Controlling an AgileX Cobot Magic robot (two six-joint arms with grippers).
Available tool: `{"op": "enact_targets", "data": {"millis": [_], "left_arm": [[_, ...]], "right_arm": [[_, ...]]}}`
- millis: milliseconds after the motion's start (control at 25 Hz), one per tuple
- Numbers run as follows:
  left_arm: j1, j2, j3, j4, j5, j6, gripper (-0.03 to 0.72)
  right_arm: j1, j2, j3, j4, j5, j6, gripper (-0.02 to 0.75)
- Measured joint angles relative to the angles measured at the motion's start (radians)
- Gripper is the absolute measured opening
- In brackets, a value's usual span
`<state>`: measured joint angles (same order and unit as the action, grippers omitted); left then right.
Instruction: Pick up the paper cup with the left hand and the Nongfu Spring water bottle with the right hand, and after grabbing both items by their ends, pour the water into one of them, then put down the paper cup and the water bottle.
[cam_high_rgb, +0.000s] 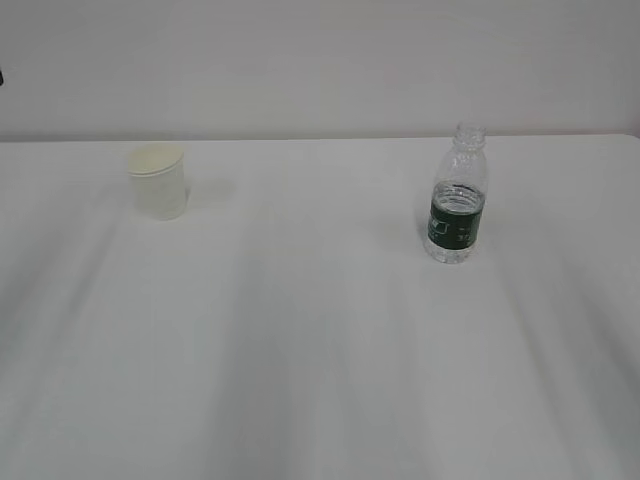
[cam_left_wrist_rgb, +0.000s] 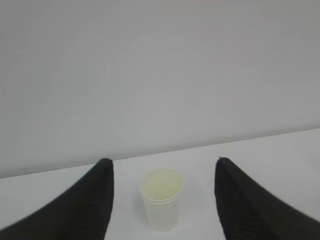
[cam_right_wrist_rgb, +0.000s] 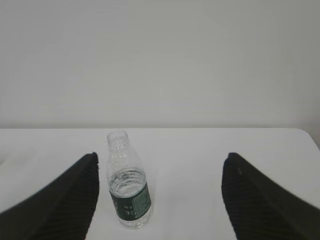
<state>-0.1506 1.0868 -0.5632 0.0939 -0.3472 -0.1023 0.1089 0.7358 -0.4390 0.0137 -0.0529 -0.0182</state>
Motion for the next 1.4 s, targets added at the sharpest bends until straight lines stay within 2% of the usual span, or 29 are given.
{"op": "enact_targets", "data": {"millis": [200, 480, 720, 880, 1120, 1400], "left_arm": [[0.0, 0.062, 0.0, 0.007, -0.012, 0.0, 0.451], [-0.02, 0.228, 0.0, 0.009, -0.153, -0.01, 0.449], [-0.045, 0.374, 0.0, 0.011, -0.284, -0.012, 0.435], [-0.045, 0.449, 0.016, 0.011, -0.449, -0.047, 0.414], [-0.045, 0.51, 0.049, 0.038, -0.571, -0.056, 0.403], [-0.045, 0.605, 0.094, 0.054, -0.76, -0.057, 0.398]], "right_arm": [[0.0, 0.098, 0.053, -0.024, -0.153, 0.024, 0.574], [0.0, 0.278, 0.053, -0.196, -0.373, 0.136, 0.574], [0.0, 0.476, 0.066, -0.298, -0.578, 0.205, 0.574], [0.0, 0.592, 0.108, -0.303, -0.747, 0.219, 0.574], [0.0, 0.753, 0.196, -0.266, -1.037, 0.23, 0.573], [0.0, 0.891, 0.224, -0.252, -1.076, 0.169, 0.573]]}}
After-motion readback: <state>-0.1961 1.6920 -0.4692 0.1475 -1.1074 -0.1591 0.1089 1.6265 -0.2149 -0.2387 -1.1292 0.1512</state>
